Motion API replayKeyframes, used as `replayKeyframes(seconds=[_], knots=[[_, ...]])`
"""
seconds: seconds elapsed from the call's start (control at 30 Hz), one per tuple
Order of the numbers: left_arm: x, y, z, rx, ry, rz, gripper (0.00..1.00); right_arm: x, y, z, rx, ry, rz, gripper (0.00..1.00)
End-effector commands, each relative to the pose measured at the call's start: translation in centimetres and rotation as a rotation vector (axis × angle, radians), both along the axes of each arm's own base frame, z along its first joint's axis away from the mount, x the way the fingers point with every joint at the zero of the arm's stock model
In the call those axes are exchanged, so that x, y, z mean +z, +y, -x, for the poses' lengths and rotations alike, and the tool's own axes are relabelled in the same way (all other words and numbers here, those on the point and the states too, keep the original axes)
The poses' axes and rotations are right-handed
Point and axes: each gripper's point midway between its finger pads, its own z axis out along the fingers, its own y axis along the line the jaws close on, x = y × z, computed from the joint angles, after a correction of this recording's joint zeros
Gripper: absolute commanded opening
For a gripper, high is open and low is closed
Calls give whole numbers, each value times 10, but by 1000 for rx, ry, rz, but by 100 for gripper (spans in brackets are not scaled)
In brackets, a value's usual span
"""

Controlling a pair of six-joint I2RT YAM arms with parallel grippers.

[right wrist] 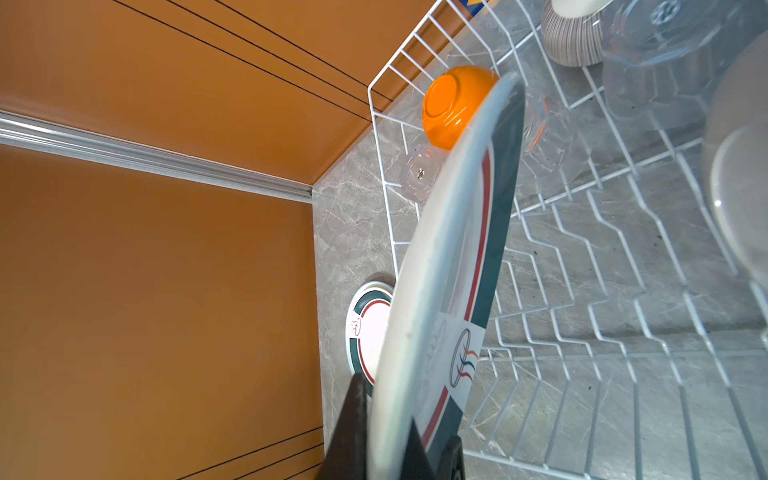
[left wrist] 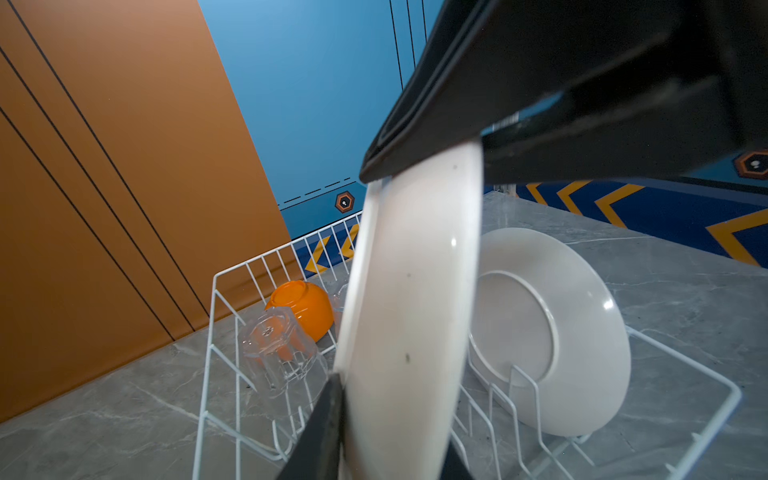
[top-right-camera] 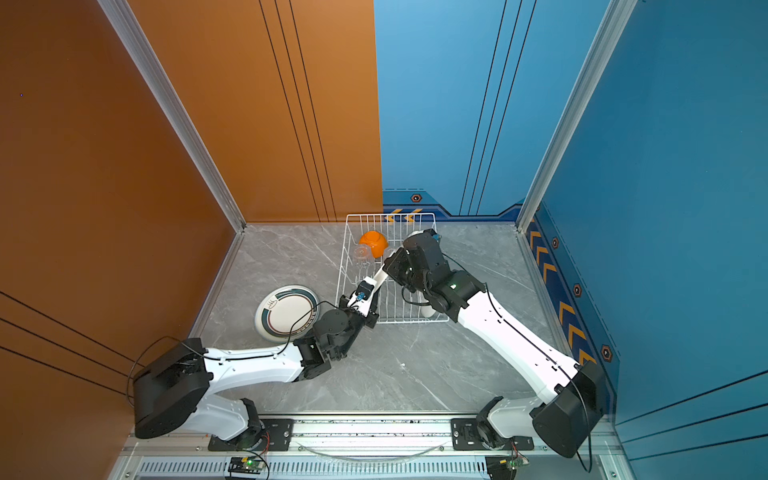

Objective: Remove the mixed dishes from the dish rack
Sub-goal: 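Close the left gripper on the plate's rim beside the right gripper, then lift the plate out with the left gripper while the right gripper opens and withdraws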

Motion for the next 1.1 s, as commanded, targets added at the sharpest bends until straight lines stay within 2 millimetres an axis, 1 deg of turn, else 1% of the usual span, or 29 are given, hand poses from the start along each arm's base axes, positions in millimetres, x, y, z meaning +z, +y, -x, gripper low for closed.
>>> replayKeyframes(seconds=[0.0, 0.07, 0.23, 0.3, 0.47, 0.6, 0.67, 0.7, 0.73, 0.83, 0.9, 1.07], knots=[[22, 5, -5, 50, -28, 87, 22, 11, 5, -6, 28, -47, -31, 0], [23, 7, -6, 59, -30, 90, 20, 8, 7, -9, 29, -38, -38, 0], [24, 7, -7, 68, -33, 90, 10, 1, 13, -16, 41, -11, -70, 0], [24, 7, -7, 72, -36, 84, 0, -1, 14, -19, 47, -3, -77, 0], [24, 9, -10, 92, -47, 66, 0, -4, 15, -28, 49, -1, -105, 0], [25, 8, -9, 90, -56, 50, 0, -5, 12, -36, 39, -5, -121, 15], [24, 8, -9, 92, -61, 40, 0, -5, 11, -40, 37, -10, -128, 31], [24, 8, -10, 94, -63, 34, 0, -7, 9, -42, 31, -11, -128, 42], [23, 8, -10, 96, -65, 28, 0, -9, 7, -44, 21, -10, -125, 48], [22, 9, -11, 102, -68, 22, 0, -11, 2, -48, 13, -7, -131, 59], [22, 10, -12, 106, -67, 20, 0, -9, 0, -50, 12, -14, -138, 62], [24, 12, -15, 113, -70, 24, 0, -6, -4, -50, 9, -25, -145, 62]])
